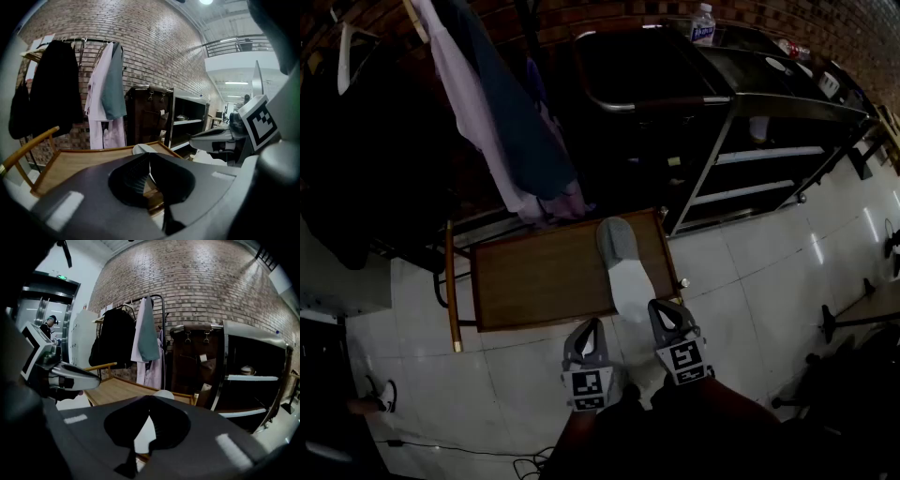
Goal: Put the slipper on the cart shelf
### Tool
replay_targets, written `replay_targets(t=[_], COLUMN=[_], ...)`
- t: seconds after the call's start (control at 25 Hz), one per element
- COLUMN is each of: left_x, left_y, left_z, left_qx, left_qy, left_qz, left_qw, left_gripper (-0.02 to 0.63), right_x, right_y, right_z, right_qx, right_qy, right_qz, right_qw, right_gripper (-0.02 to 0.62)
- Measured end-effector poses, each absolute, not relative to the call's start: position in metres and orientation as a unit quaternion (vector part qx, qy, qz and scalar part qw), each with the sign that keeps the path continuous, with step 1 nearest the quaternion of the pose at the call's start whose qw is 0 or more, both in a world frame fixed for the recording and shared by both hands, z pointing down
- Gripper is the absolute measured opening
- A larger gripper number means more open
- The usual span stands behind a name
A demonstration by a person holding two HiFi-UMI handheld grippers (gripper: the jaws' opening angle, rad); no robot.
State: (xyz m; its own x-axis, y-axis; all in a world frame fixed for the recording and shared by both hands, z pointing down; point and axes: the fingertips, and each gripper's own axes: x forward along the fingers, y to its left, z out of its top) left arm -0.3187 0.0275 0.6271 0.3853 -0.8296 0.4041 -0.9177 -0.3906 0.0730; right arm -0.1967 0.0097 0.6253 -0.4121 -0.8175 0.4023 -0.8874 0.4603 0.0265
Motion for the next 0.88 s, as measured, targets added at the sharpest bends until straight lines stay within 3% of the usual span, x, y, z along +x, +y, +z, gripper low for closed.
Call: replay_targets(t=[0.2, 0.4, 0.64, 0.88], left_x=[-0.323, -0.325, -0.328, -0.331], left_y=[0.028, 0.033, 0.041, 0.042], left_z=[0.650, 0.666, 0.672, 0.671], left_qx=[0.815, 0.812, 0.808, 0.807], left_qy=[-0.533, -0.533, -0.534, -0.538], left_qz=[0.163, 0.168, 0.168, 0.161], left_qw=[0.158, 0.171, 0.181, 0.184], left_gripper=[0.020, 0.020, 0.020, 0.020], right_x=[-0.193, -0.184, -0.172, -0.174], right_y=[0.012, 0.019, 0.015, 0.011], right_z=[0.665, 0.704, 0.741, 0.761], right_qx=[0.506, 0.506, 0.523, 0.510], right_qy=[-0.825, -0.805, -0.725, -0.660], right_qz=[0.163, 0.259, 0.443, 0.551], right_qw=[0.190, 0.169, 0.065, -0.024], right_gripper=[0.003, 0.140, 0.239, 0.258])
